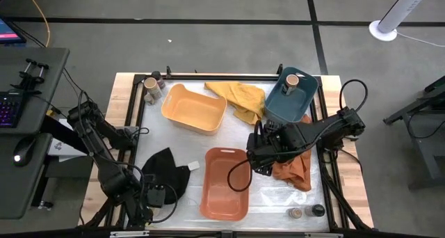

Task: Sort spices by type
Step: Put the bottom gold seasoning bottle into the blue bin

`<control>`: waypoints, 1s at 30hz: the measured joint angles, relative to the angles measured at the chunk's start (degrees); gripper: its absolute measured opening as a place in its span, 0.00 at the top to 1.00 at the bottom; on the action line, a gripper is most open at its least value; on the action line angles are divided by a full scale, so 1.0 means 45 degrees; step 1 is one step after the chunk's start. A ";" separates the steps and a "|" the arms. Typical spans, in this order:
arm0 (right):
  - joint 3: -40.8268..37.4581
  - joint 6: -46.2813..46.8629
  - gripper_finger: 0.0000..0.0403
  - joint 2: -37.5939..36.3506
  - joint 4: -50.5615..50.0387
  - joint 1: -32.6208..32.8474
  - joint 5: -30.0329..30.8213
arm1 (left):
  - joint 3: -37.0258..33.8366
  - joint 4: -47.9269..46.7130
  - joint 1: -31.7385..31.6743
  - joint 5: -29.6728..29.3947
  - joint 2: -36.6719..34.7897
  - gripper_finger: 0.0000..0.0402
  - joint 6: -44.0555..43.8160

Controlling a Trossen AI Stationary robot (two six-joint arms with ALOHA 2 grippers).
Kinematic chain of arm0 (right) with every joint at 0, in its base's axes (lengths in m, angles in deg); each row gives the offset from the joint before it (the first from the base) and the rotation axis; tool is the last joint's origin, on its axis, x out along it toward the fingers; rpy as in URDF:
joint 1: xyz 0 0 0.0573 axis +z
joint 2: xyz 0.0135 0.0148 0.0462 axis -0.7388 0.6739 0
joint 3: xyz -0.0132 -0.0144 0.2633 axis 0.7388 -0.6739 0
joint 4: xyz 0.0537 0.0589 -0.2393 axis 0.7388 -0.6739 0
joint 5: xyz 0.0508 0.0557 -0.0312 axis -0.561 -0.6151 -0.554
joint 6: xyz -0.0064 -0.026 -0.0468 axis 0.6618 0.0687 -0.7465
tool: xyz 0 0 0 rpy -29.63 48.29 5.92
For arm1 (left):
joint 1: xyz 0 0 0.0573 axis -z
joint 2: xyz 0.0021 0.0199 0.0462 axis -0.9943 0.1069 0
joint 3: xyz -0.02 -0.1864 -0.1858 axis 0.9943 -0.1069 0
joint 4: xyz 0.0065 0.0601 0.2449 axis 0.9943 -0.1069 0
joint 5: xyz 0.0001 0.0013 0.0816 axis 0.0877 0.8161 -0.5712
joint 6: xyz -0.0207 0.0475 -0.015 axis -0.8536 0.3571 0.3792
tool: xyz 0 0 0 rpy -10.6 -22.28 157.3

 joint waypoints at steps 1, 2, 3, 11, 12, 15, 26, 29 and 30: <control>0.0000 0.0000 0.04 0.0000 0.0000 0.0011 0.0000 | 0.0000 -0.0008 0.0000 0.0033 0.0000 0.38 -0.0053; 0.0000 0.0004 0.04 0.0000 0.0004 0.0021 0.0000 | 0.0000 -0.0028 0.0000 0.0039 0.0000 0.36 -0.0047; 0.0000 0.0029 0.04 0.0000 0.0000 0.0042 0.0000 | 0.0000 -0.0051 0.0000 0.0056 0.0000 0.33 -0.0049; 0.0000 0.0099 0.04 0.0000 0.0000 0.0079 0.0000 | -0.0010 -0.0012 0.0306 -0.0629 0.0000 0.09 0.0245; 0.0000 0.0042 0.04 0.0000 0.0005 0.0079 0.0000 | -0.0010 -0.0010 0.0303 -0.0647 0.0000 0.08 -0.0114; 0.0000 0.0042 0.04 0.0000 0.0000 0.0079 0.0000 | -0.0010 -0.0032 0.0291 -0.0756 0.0000 0.08 -0.0839; 0.0000 0.0036 0.04 0.0000 0.0005 0.0079 0.0005 | -0.1180 0.0257 0.0821 -0.0050 0.0092 0.08 -0.2504; 0.0000 0.0044 0.04 0.0000 0.0004 0.0079 0.0005 | -0.1302 0.0331 0.0806 -0.0318 0.0092 0.08 -0.2521; 0.0000 0.0055 0.04 0.0000 0.0005 0.0079 0.0005 | -0.1311 0.0310 0.0806 -0.0421 0.0104 0.08 -0.2434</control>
